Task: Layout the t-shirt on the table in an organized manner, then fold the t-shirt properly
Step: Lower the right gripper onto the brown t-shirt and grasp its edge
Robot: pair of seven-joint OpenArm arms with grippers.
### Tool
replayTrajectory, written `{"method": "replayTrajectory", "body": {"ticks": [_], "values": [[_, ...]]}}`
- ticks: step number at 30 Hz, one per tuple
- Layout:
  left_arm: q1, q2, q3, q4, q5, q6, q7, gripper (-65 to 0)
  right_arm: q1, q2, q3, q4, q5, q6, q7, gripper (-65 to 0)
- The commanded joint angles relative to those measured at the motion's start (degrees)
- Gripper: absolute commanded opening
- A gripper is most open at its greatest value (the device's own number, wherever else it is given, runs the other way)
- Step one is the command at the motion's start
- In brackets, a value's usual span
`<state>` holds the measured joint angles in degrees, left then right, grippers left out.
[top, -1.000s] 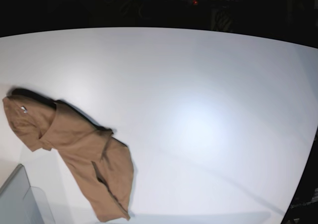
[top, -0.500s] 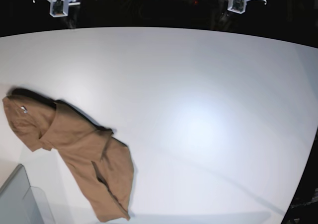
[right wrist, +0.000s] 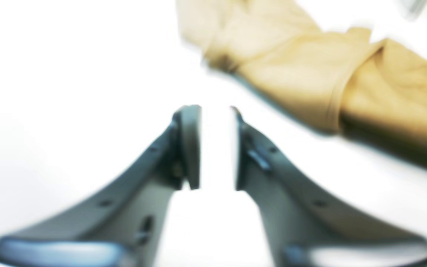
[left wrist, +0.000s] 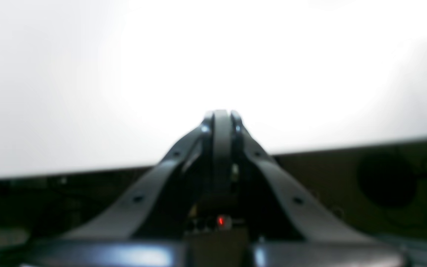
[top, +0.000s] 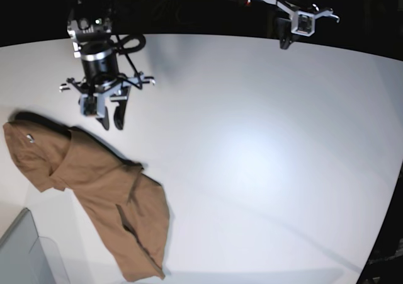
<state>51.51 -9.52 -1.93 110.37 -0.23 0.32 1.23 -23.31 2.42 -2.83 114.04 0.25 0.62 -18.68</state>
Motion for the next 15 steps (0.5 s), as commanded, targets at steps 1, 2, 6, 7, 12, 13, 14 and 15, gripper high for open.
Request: {"method": "replayTrajectory", "body": {"ticks": [1,2,6,7,12,13,14,15], "values": [[1.3,-0.1,-0.5,0.9,0.1,0.3,-1.2,-64.6,3.0,0.0,0.0,0.6,0.1,0.0,-0.7,-43.5],[1.3,0.0,-0.7,0.9,0.1,0.3,-1.2,-64.6,5.7,0.0,0.0,0.0,0.1,0.0,-3.4,-40.6],[0.6,0.0,-0.8,1.0,0.1,0.3,-1.2,-64.6,17.7,0.4,-0.9,-5.9,0.1,0.1,-12.7,-30.4],[0.1,0.0,-0.7,1.0,0.1,0.3,-1.2,-64.6,20.5,0.5,-1.3,-8.2,0.1,0.1,-13.6,-28.8],[0.0,0.1,-0.8,1.0,0.1,0.3,-1.2,-64.6,29.8,0.5,-1.7,-21.0,-0.2,0.1,-11.8,-25.9],[-0.2,0.1,-0.8,1.0,0.1,0.3,-1.2,-64.6,31.3,0.5,-1.7,-23.9,-0.2,0.1,-11.1,-26.0],[-0.6,0.1,-0.8,1.0,0.1,0.3,-1.2,-64.6,32.7,0.5,-1.7,-26.9,-0.2,0.1,-10.1,-26.0],[-1.0,0.1,-0.8,1.0,0.1,0.3,-1.2,-64.6,34.3,0.5,-1.7,-30.2,-0.2,0.1,-9.1,-26.0]]}}
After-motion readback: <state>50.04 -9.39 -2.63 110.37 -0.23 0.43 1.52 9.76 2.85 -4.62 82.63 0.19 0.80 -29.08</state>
